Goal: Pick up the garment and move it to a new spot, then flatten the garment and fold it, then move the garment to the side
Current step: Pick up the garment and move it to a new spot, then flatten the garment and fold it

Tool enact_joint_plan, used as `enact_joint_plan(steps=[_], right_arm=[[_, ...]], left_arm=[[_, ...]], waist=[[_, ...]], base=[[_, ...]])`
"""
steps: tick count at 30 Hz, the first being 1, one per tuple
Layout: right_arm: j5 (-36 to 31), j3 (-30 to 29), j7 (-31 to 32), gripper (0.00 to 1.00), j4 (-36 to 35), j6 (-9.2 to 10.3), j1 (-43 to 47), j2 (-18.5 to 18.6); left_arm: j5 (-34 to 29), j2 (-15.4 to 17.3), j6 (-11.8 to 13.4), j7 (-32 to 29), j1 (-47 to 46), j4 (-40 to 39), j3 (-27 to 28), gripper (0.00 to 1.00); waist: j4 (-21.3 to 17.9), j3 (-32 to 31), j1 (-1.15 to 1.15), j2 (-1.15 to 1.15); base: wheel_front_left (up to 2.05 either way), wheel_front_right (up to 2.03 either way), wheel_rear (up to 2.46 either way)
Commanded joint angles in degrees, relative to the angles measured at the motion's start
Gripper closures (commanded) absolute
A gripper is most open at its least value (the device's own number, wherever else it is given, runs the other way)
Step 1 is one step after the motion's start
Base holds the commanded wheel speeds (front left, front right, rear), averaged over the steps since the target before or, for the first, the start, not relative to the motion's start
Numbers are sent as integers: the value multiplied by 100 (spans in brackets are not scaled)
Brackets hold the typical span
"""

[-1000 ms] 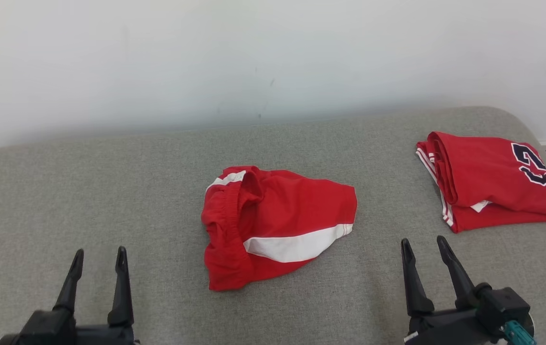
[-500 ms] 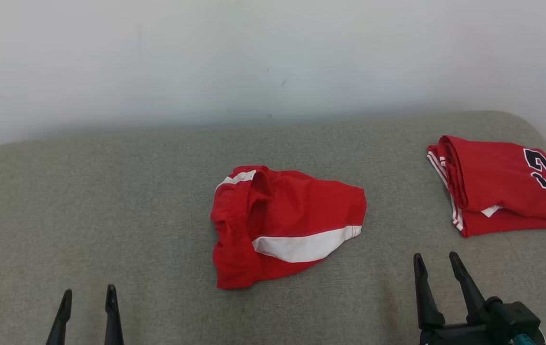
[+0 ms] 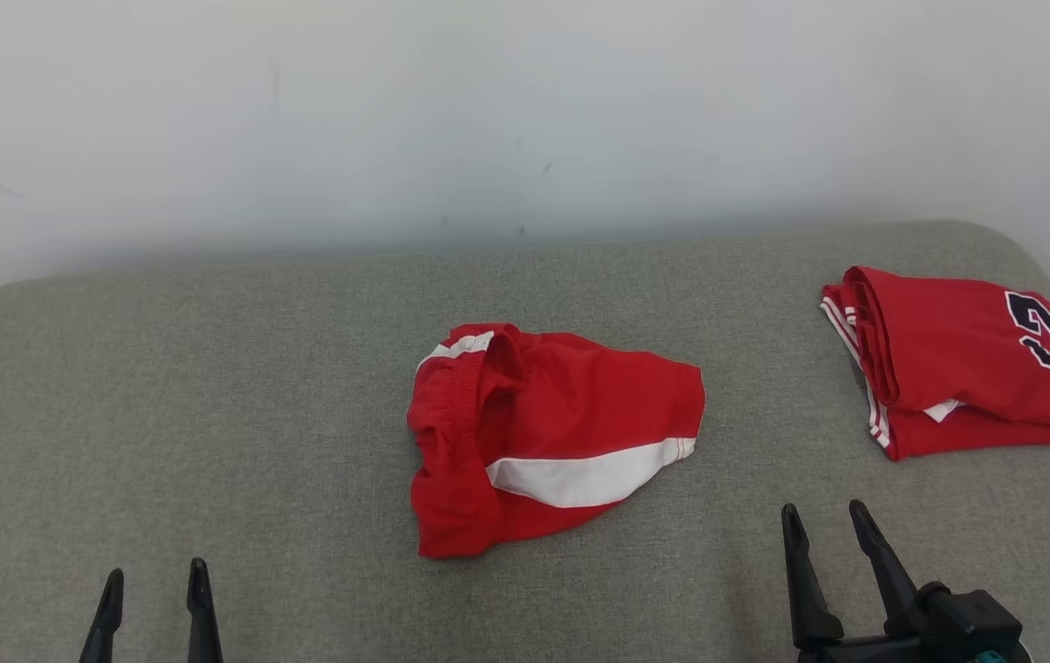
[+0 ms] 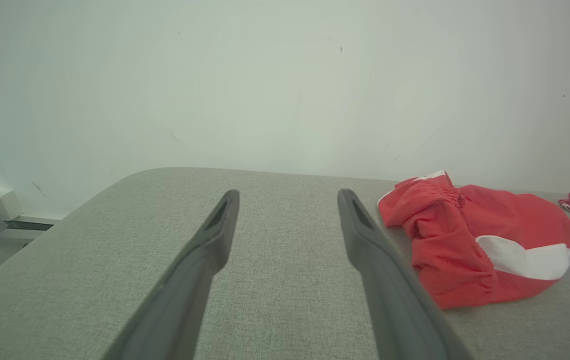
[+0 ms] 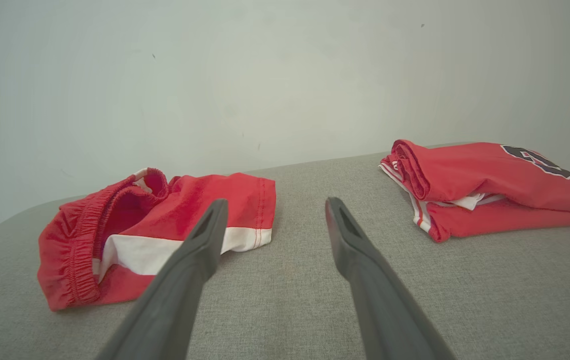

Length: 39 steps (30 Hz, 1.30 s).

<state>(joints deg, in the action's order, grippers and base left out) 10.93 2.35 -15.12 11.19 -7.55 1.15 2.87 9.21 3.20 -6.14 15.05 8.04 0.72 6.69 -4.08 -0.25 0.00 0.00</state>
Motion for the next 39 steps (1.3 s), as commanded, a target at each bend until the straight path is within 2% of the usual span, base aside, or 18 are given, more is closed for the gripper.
enact_joint_plan(steps=[1,30,34,38,39], right_arm=[[20,11,3,0,9,11,5,-2],[1,85,3,0,111,11,-31,-2],[20,85,4,0,117,11,-37,-2],[50,103,4,0,143,11,-99,-2],[73,170,4,0,172,12,-153,-2]], left_arm=[[-47,-21,-33,16,35,5,30,0],[-47,-35,-32,17,-25,85,-21,0],[-145,-35,-66,17,-158,106,-223,0],[-295,-35,-106,17,-488,206,-689,0],[-394,-33,-139,17,-913,456,-1111,0]], waist=[[1,-3,0,0],[-15,26,0,0],[-29,54,0,0],[-45,116,0,0],[-124,190,0,0]], base=[[0,0,0],[0,0,0],[0,0,0],[0,0,0],[0,0,0]])
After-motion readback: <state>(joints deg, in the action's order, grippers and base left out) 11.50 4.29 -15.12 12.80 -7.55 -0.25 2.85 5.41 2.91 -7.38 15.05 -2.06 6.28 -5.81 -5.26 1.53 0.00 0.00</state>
